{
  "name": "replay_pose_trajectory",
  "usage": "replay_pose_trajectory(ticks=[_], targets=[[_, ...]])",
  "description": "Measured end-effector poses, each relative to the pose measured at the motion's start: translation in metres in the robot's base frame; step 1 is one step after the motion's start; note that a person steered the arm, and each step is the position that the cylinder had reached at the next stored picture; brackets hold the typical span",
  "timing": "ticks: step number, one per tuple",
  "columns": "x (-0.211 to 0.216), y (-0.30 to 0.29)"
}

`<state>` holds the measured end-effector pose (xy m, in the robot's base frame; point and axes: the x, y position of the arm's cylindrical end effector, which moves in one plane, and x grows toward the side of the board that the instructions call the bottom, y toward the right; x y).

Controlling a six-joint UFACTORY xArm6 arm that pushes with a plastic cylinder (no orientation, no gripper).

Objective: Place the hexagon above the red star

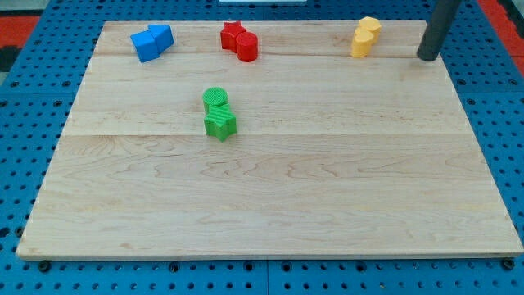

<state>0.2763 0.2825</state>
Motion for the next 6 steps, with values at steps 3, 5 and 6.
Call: replay_pose_trajectory(ticks=[3,5,6], targets=[[-0.063,-0.137],[-0.064,-0.147],[-0.068,-0.196]])
